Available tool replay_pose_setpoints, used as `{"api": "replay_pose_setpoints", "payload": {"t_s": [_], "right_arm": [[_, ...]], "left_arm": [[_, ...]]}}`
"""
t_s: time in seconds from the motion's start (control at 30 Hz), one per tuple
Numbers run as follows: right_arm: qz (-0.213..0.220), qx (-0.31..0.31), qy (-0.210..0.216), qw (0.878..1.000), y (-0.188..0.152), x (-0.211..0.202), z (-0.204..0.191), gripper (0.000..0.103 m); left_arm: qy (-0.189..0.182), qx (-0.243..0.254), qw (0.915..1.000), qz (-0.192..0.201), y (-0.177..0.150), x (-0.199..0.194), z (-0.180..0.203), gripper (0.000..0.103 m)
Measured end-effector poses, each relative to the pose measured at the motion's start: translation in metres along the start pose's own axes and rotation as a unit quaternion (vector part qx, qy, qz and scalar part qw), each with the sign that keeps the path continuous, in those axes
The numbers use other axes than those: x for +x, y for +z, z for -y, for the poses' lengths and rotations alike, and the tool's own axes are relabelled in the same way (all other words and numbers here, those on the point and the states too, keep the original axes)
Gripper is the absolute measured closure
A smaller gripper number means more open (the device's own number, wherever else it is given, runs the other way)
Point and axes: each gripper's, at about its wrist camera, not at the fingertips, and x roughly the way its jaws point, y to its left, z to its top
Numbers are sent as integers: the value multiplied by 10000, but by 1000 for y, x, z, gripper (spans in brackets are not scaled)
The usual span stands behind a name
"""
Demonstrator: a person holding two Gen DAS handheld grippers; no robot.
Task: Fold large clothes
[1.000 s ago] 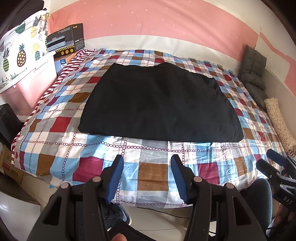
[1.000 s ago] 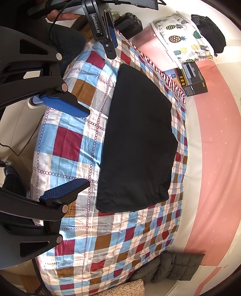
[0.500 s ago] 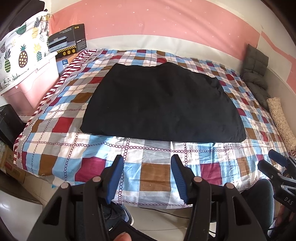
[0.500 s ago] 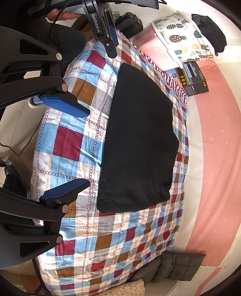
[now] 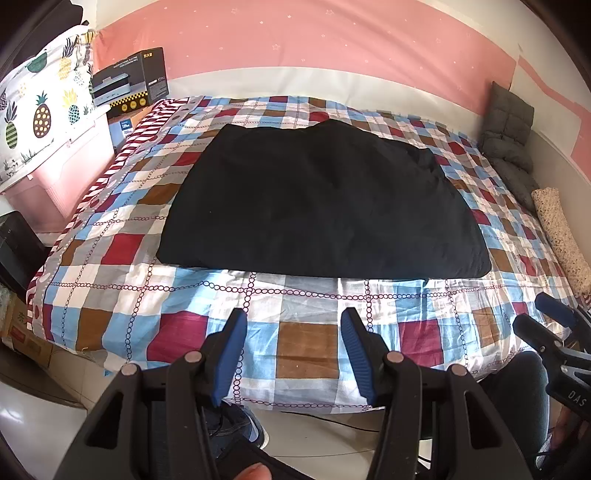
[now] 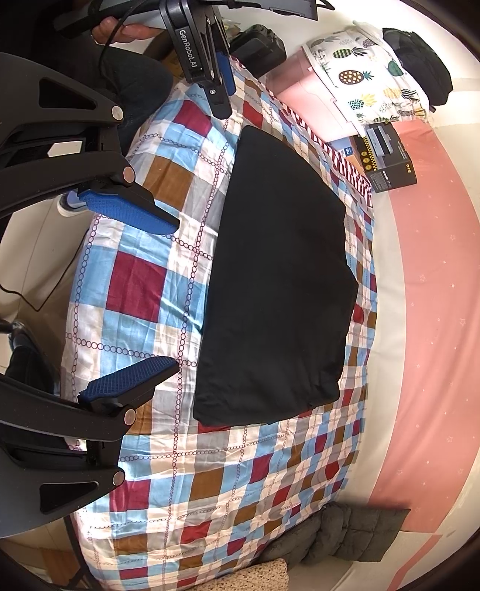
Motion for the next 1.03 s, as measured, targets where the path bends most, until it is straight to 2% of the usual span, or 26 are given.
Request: {"api": "replay_pose_setpoints", "payload": {"t_s": [1.03], "right_arm": [[-22, -17, 28, 10000, -7, 3, 8, 34]], "left_arm": [[-100, -33, 9999, -88, -4, 4, 2, 48]]}}
